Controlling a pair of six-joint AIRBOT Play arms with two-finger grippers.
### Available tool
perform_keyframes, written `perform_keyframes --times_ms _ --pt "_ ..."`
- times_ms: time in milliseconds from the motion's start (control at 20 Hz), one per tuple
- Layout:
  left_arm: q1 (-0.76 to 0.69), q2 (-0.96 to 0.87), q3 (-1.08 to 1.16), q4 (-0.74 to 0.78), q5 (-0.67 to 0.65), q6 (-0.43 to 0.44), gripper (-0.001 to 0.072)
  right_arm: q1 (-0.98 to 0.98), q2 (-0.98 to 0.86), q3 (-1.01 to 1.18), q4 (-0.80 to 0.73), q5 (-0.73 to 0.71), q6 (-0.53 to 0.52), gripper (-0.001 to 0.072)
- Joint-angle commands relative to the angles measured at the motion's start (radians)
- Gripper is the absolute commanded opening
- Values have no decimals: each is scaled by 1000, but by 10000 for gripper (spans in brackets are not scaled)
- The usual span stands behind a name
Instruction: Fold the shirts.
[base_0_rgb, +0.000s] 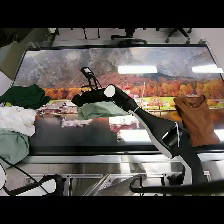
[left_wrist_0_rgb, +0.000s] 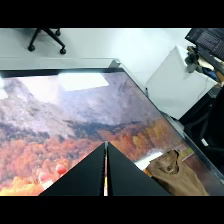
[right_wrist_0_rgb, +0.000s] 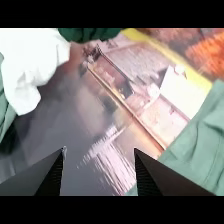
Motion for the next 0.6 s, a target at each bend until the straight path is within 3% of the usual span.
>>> perform_keyframes --times_ms 0,50,200,250,300,400,550 --pt "10 20 -67 -4 -7 38 11 -69 70 1 -34 57 4 378" --pt "11 20 -69 -3 -6 39 11 -130 108 1 -87 107 57 312" --pt "11 21 -69 -4 -4 45 12 -370 203 1 -222 296 267 335" --pt "11 21 -69 -3 -3 45 11 -452 214 0 -249 373 304 463" --pt "11 21 -69 -3 -3 45 11 -520 215 -1 -268 452 337 526" --pt "11 21 -69 -3 -3 45 11 -619 196 -31 -306 575 355 525" --pt "11 21 -69 -4 -3 45 12 -661 146 -128 -314 612 322 525"
